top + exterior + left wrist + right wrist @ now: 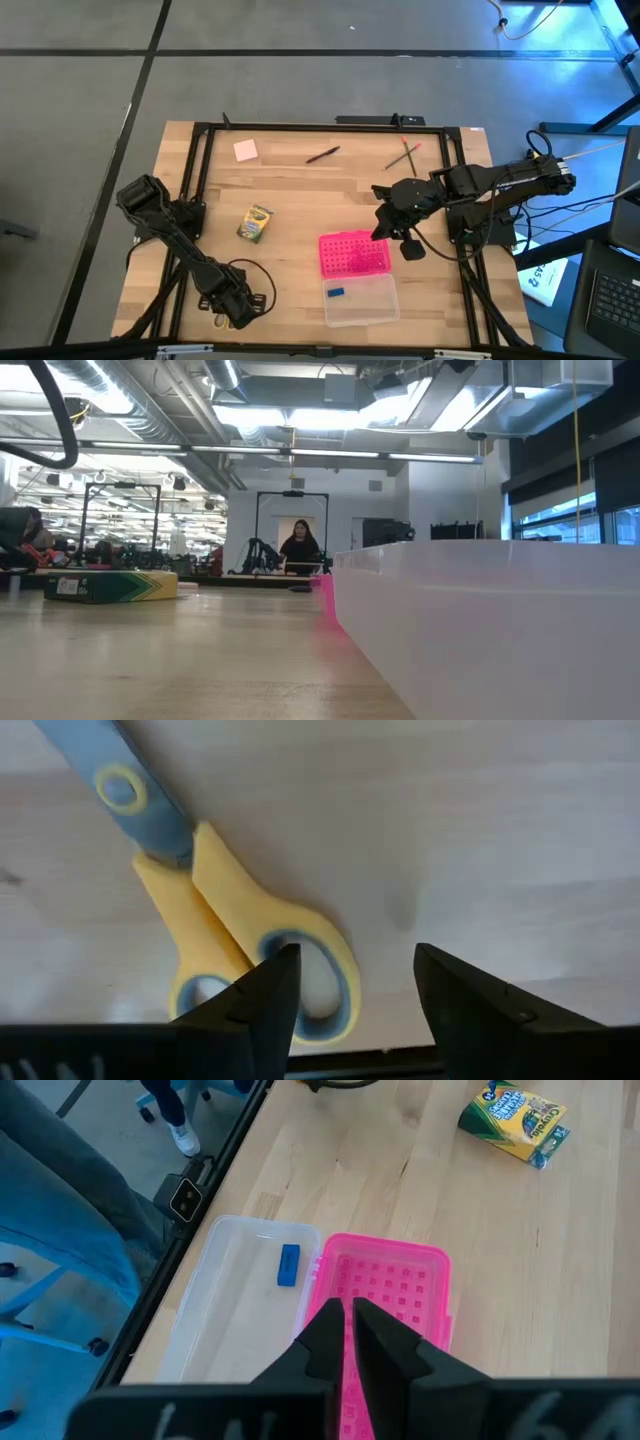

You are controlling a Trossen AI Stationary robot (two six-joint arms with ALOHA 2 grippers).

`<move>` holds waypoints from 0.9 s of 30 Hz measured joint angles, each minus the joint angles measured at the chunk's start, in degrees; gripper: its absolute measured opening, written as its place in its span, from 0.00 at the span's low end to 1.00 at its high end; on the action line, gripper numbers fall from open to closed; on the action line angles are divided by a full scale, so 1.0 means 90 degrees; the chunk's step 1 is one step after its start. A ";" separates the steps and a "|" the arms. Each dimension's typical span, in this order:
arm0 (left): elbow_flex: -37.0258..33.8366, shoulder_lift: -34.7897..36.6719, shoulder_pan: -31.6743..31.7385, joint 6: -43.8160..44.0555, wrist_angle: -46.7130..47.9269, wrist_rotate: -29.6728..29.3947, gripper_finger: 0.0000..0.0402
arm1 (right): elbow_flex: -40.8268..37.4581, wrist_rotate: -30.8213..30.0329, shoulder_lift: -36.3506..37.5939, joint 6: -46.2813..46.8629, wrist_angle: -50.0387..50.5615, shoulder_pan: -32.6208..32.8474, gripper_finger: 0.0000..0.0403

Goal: Pack school essentials
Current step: Put the yellow scissors into the pink box

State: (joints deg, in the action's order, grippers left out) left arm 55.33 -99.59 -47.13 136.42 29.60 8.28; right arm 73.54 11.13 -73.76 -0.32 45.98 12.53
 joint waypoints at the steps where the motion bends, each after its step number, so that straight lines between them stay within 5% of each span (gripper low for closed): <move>1: 0.0000 -0.0020 -0.0002 0.0015 -0.0060 0.0004 0.48 | 0.0000 -0.0002 0.0000 0.0004 -0.0002 0.0000 0.07; 27: 0.0015 -0.0311 0.0029 0.0329 -0.0080 0.0002 0.48 | 0.0000 -0.0002 0.0000 0.0007 -0.0032 0.0002 0.07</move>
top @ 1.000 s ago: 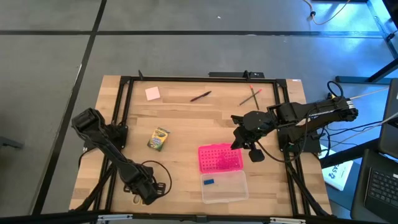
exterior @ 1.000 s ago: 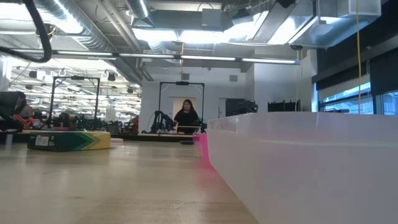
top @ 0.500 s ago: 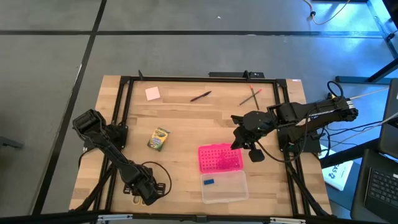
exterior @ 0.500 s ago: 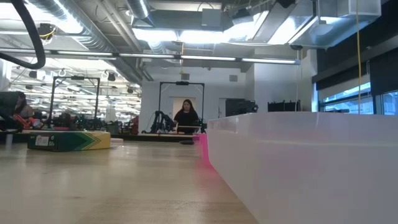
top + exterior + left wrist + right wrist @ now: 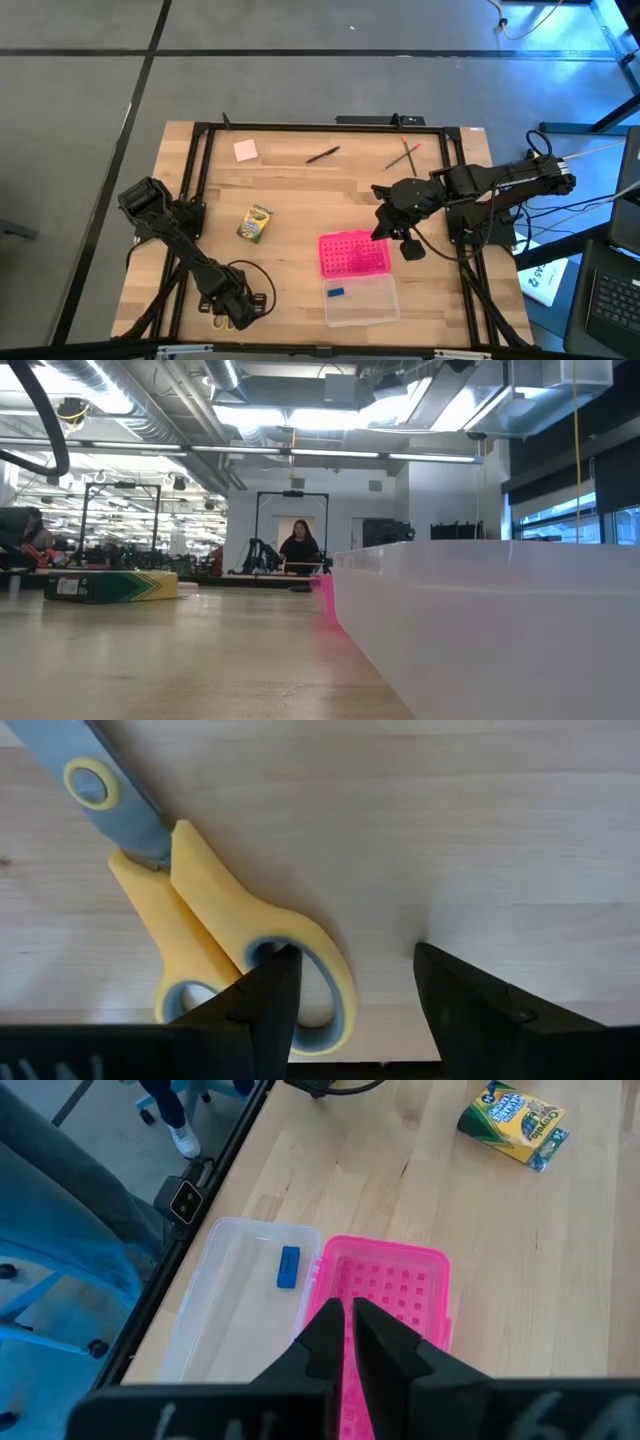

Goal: Pack school essentials
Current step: Put the yellow scissors into the pink box

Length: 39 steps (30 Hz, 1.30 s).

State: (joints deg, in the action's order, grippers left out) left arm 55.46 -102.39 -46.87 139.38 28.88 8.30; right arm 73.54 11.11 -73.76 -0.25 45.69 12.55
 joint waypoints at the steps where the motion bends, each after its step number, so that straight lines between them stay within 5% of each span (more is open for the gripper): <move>1: 0.0000 -0.0001 0.0000 -0.0007 -0.0018 -0.0006 0.48 | 0.0000 0.0000 0.0000 0.0002 -0.0004 0.0000 0.07; 12: -0.0005 -0.0012 -0.0036 -0.0049 -0.0055 -0.0103 0.44 | 0.0000 0.0000 0.0000 -0.0001 -0.0004 0.0000 0.07; 39: 0.0000 -0.0010 -0.0306 -0.0565 0.0137 -0.0338 0.02 | -0.0002 0.0000 0.0000 -0.0007 -0.0004 -0.0002 0.07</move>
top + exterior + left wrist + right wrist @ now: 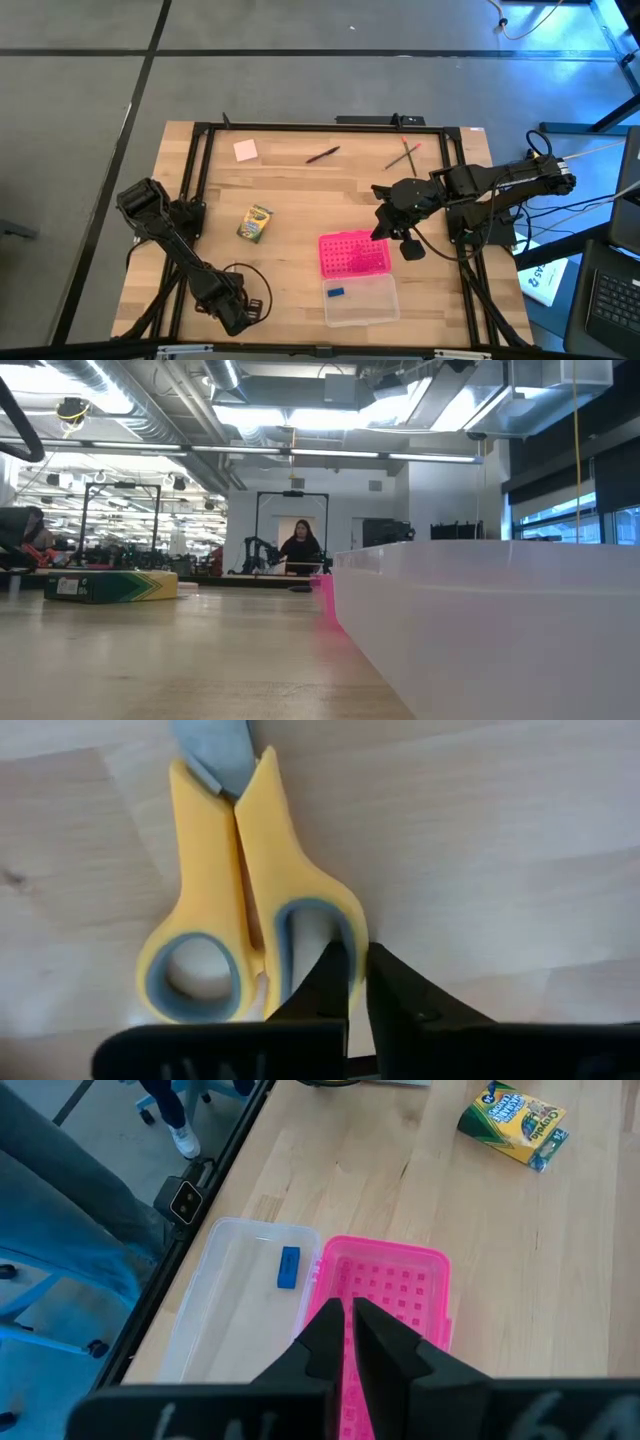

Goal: Pack school essentials
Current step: Put the yellow scissors into the pink box

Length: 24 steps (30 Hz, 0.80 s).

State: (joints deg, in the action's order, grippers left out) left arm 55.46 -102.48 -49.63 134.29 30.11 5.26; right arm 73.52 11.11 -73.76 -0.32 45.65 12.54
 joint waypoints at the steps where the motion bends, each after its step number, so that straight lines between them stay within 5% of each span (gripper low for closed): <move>1: 0.0000 0.0000 0.0000 -0.0131 -0.0003 0.0000 0.02 | 0.0000 0.0000 0.0000 0.0000 0.0000 0.0002 0.07; 8: 0.0159 0.0091 0.0000 -0.1235 0.0098 -0.0120 0.02 | 0.0002 0.0002 0.0002 0.0010 0.0000 0.0002 0.07; 13: 0.0337 0.0250 0.0044 -0.2238 0.0179 -0.0834 0.01 | 0.0000 0.0000 0.0002 0.0007 -0.0005 0.0000 0.07; 24: 0.0797 0.0286 0.0328 -0.4717 0.0218 -0.0482 0.01 | 0.0000 0.0002 0.0005 0.0010 -0.0036 0.0002 0.07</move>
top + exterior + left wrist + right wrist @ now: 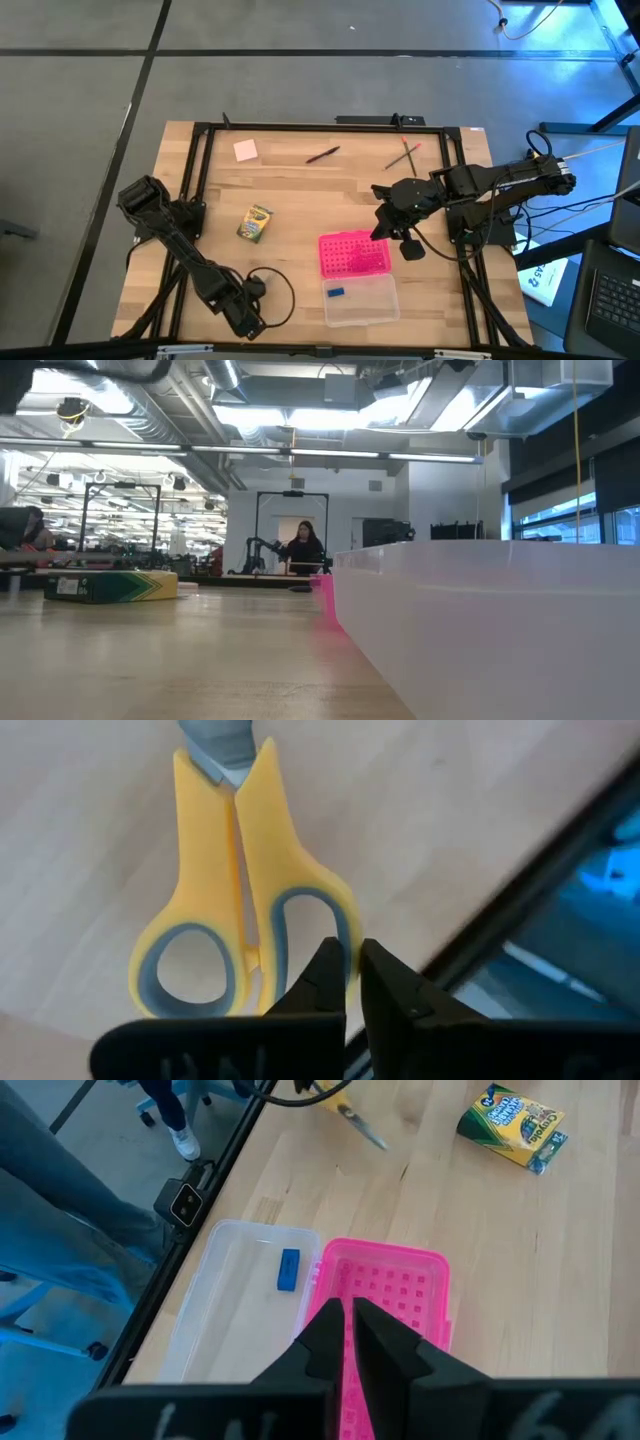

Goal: Pack school essentials
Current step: Put the yellow scissors into the pink box

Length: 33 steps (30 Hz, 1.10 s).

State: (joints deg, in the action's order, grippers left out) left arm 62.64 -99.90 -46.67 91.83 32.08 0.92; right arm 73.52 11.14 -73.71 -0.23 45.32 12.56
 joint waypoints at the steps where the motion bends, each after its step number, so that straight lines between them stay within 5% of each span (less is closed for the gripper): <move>1: 0.0040 0.0010 0.0045 -0.0130 -0.0005 0.0020 0.01 | 0.0000 0.0000 0.0000 -0.0005 -0.0007 -0.0001 0.07; 13: 0.0058 0.0018 0.0405 -0.0939 0.0065 0.0217 0.01 | 0.0000 0.0092 0.0000 0.0419 -0.0095 0.0000 0.07; 18: 0.0058 0.0018 0.0396 -0.0938 0.0113 0.0224 0.00 | -0.0080 0.0317 -0.0013 0.1981 0.0973 0.0100 0.07; 25: 0.0058 0.0023 0.0400 -0.0938 0.0216 0.0166 0.01 | -0.1245 0.0286 -0.0035 0.3754 0.1450 0.0373 0.07; 33: 0.0060 0.0025 0.0466 -0.0963 0.0237 0.0124 0.01 | -0.2740 0.0727 -0.0034 0.4913 0.0361 0.0599 0.07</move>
State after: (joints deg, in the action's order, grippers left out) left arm 63.18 -99.68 -42.48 83.17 34.21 2.03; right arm 48.85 17.68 -74.02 43.99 48.58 17.95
